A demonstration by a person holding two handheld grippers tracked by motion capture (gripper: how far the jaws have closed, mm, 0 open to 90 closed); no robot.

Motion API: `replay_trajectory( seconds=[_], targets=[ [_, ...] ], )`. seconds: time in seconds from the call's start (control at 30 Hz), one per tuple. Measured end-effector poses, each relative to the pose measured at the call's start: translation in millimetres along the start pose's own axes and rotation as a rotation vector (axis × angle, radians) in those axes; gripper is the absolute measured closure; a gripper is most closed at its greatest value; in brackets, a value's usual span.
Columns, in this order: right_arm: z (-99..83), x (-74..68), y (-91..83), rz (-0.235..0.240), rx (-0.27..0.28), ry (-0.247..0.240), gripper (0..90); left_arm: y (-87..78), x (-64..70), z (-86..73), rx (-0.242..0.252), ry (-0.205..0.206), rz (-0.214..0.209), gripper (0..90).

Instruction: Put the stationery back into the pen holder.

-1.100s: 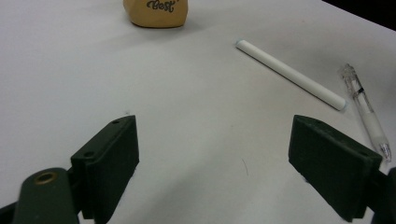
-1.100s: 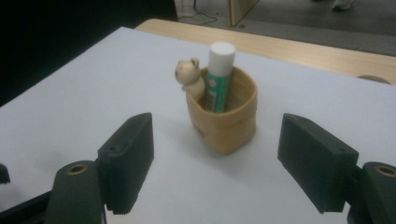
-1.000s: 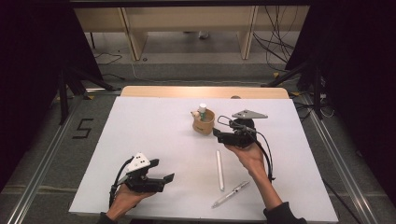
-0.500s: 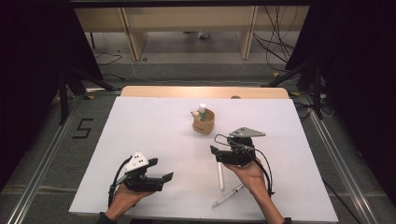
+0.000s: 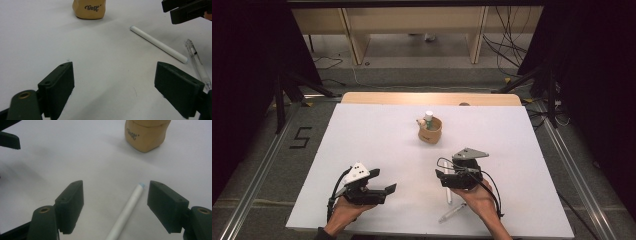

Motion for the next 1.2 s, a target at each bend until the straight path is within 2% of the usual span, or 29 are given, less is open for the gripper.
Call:
replay_trajectory(
  seconds=[0.23,0.53,0.97,1.2],
  targets=[
    [-10.2,-7.2,-0.3,-0.018,-0.032,-0.012,31.6,-0.1,0.2,0.1,0.001,0.0,0.001,15.7],
    [-24.6,-8.7,-0.6,-0.013,-0.069,0.023,34.6,0.0,0.0,0.0,-0.002,0.006,0.0,15.7],
    [-33.4,-9.7,-2.8,-0.002,-0.1,0.047,39.2,0.1,0.5,0.0,-0.001,0.004,0.0,15.7],
    [-38.0,-12.2,-0.1,-0.01,-0.126,0.037,41.8,0.0,0.8,0.0,-0.001,0.005,0.001,15.7]
  ],
)
Point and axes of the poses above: each handheld gripper's, and its own axes: y roughly forward along the jaws, z roughly out of its top, x roughly to its right, the point moved 3 cm from there along y, roughly forward along the jaws, and after that the axes turned 11 degrees about z, right-handed, at the moved point
